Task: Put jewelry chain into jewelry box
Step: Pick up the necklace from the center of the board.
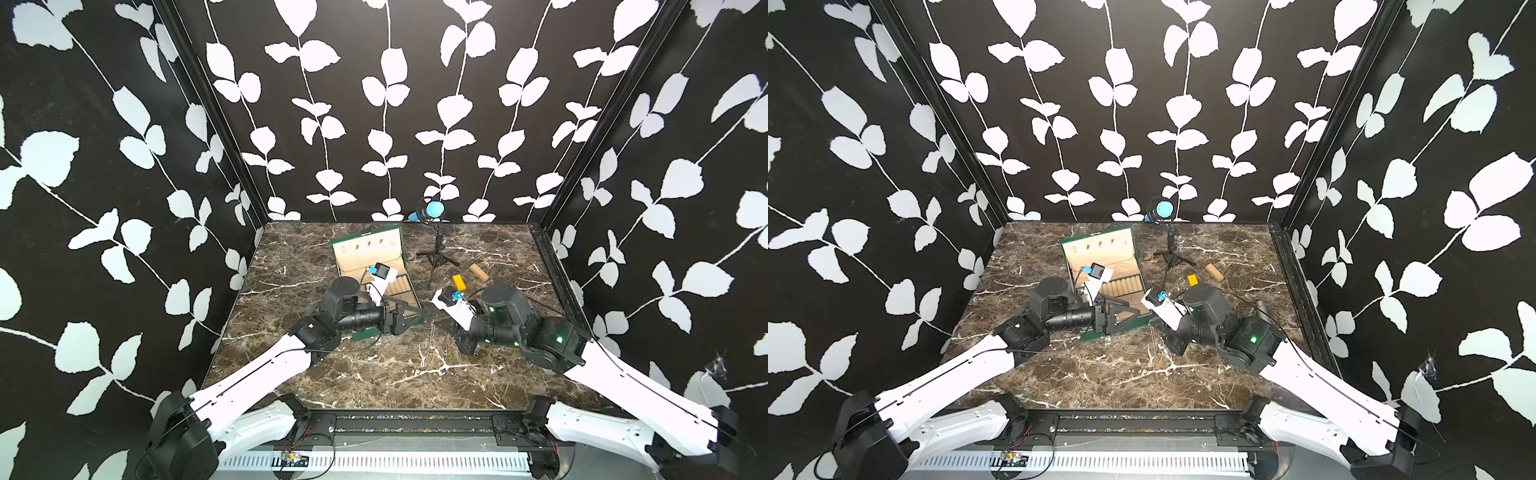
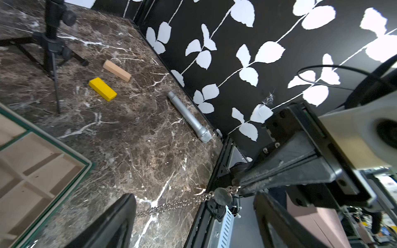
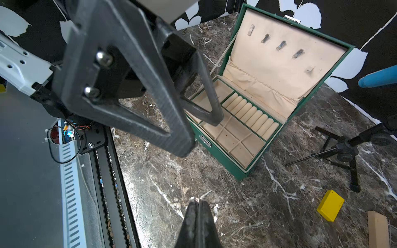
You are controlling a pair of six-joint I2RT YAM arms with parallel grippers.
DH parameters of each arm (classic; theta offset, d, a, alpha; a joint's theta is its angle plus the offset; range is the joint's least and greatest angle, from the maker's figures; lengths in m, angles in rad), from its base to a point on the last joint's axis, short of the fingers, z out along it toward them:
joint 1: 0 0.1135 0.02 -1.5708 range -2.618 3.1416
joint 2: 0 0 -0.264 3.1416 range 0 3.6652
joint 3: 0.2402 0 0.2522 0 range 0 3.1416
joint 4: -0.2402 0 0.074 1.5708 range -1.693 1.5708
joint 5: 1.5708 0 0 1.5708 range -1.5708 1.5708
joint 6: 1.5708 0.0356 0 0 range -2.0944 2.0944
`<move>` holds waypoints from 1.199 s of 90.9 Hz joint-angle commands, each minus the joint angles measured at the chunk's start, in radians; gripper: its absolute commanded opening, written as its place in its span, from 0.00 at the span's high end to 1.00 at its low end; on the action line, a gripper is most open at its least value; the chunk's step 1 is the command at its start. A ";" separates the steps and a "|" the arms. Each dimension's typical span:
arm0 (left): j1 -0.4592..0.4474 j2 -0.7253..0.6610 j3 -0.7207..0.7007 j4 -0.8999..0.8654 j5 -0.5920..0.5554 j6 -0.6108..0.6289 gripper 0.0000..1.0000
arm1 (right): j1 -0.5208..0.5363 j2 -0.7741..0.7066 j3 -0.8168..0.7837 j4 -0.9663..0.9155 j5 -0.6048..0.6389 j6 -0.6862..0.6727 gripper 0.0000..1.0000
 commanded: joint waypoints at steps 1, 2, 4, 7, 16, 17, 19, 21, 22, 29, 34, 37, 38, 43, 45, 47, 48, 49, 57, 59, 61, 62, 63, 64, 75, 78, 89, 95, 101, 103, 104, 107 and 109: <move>-0.003 0.011 -0.013 0.127 0.099 -0.059 0.18 | 0.006 -0.018 -0.009 0.057 -0.014 -0.008 1.00; -0.003 0.015 -0.012 0.130 0.106 -0.062 0.19 | 0.006 -0.018 -0.009 0.060 -0.014 -0.007 1.00; -0.002 0.023 -0.010 0.136 0.121 -0.068 0.20 | 0.007 -0.018 -0.010 0.064 -0.016 -0.007 1.00; -0.002 0.037 -0.007 0.151 0.139 -0.078 0.21 | 0.006 -0.020 -0.013 0.072 -0.019 -0.005 1.00; -0.003 0.071 -0.008 0.209 0.184 -0.117 0.24 | 0.006 -0.021 -0.018 0.095 -0.027 -0.001 1.00; -0.003 0.074 -0.008 0.215 0.188 -0.120 0.24 | 0.007 -0.021 -0.018 0.096 -0.027 0.000 1.00; -0.002 0.078 -0.008 0.224 0.197 -0.126 0.25 | 0.006 -0.020 -0.018 0.100 -0.027 0.000 1.00; -0.002 0.081 -0.009 0.232 0.205 -0.128 0.26 | 0.006 -0.021 -0.020 0.103 -0.027 0.001 1.00; -0.003 0.083 -0.009 0.235 0.207 -0.130 0.26 | 0.006 -0.020 -0.020 0.104 -0.027 0.001 1.00; -0.002 0.086 -0.010 0.240 0.222 -0.131 0.29 | 0.006 -0.018 -0.023 0.112 -0.025 0.001 1.00; -0.002 0.084 -0.015 0.244 0.231 -0.131 0.31 | 0.006 -0.018 -0.024 0.115 -0.023 -0.002 1.00; -0.002 0.082 -0.018 0.250 0.237 -0.133 0.32 | 0.007 -0.019 -0.026 0.118 -0.021 -0.002 1.00; -0.002 0.082 -0.021 0.252 0.239 -0.135 0.33 | 0.006 -0.019 -0.027 0.118 -0.020 -0.002 1.00; -0.002 0.080 -0.028 0.268 0.250 -0.145 0.33 | 0.006 -0.021 -0.030 0.125 -0.019 -0.002 1.00; -0.003 0.081 -0.031 0.273 0.254 -0.150 0.33 | 0.006 -0.021 -0.031 0.129 -0.019 -0.002 1.00; -0.002 0.081 -0.033 0.276 0.256 -0.153 0.33 | 0.007 -0.022 -0.031 0.132 -0.019 -0.003 1.00; -0.002 0.081 -0.035 0.277 0.257 -0.153 0.33 | 0.006 -0.022 -0.031 0.134 -0.019 -0.003 1.00; -0.002 0.082 -0.036 0.278 0.257 -0.154 0.33 | 0.006 -0.021 -0.031 0.136 -0.019 -0.004 1.00; -0.002 0.092 -0.047 0.291 0.262 -0.164 0.32 | 0.006 -0.020 -0.032 0.148 -0.023 -0.002 1.00; -0.002 0.094 -0.050 0.292 0.261 -0.165 0.32 | 0.007 -0.019 -0.031 0.150 -0.024 -0.001 1.00; -0.002 0.097 -0.053 0.295 0.261 -0.168 0.31 | 0.007 -0.018 -0.030 0.152 -0.025 -0.001 1.00; -0.002 0.098 -0.054 0.298 0.261 -0.169 0.31 | 0.006 -0.018 -0.030 0.152 -0.026 -0.001 1.00; -0.003 0.100 -0.055 0.300 0.261 -0.171 0.30 | 0.006 -0.017 -0.029 0.153 -0.026 -0.001 1.00; -0.002 0.101 -0.057 0.303 0.262 -0.173 0.30 | 0.006 -0.017 -0.029 0.153 -0.027 -0.001 1.00; -0.003 0.119 -0.061 0.345 0.273 -0.200 0.28 | 0.007 -0.014 -0.029 0.157 -0.030 0.001 1.00; -0.004 0.123 -0.061 0.359 0.278 -0.207 0.28 | 0.007 -0.011 -0.028 0.157 -0.033 0.001 1.00; -0.004 0.139 -0.060 0.430 0.304 -0.252 0.29 | 0.006 -0.009 -0.033 0.160 -0.030 -0.002 1.00; -0.003 0.143 -0.057 0.453 0.315 -0.266 0.31 | 0.006 -0.007 -0.035 0.161 -0.027 -0.004 1.00; -0.004 0.138 -0.057 0.454 0.316 -0.264 0.32 | 0.007 -0.006 -0.037 0.164 -0.025 -0.004 1.00; -0.004 0.135 -0.058 0.452 0.316 -0.263 0.32 | 0.006 -0.007 -0.038 0.165 -0.024 -0.004 1.00; -0.004 0.133 -0.059 0.453 0.317 -0.263 0.32 | 0.006 -0.007 -0.038 0.165 -0.023 -0.004 1.00; -0.004 0.130 -0.060 0.453 0.317 -0.263 0.32 | 0.006 -0.008 -0.041 0.166 -0.023 -0.003 1.00; -0.004 0.127 -0.062 0.454 0.317 -0.263 0.32 | 0.006 -0.009 -0.042 0.168 -0.022 -0.003 1.00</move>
